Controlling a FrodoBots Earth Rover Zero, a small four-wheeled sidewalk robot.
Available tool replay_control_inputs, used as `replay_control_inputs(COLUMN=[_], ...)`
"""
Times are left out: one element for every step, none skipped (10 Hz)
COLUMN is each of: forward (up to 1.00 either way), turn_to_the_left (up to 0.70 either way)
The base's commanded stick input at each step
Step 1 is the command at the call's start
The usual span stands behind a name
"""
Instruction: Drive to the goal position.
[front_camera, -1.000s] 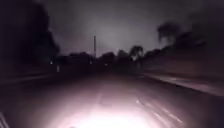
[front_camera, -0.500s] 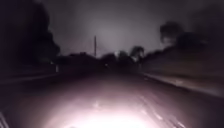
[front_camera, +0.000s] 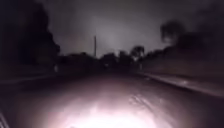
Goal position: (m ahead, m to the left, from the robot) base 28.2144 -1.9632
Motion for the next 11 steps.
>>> replay_control_inputs(forward=[0.70, 0.70, 0.70, 0.70, 0.70, 0.70, 0.70, 0.70, 0.70, 0.70, 0.70], turn_to_the_left=[0.00, 0.00, 0.00, 0.00, 0.00, 0.00, 0.00, 0.00, 0.00, 0.00, 0.00])
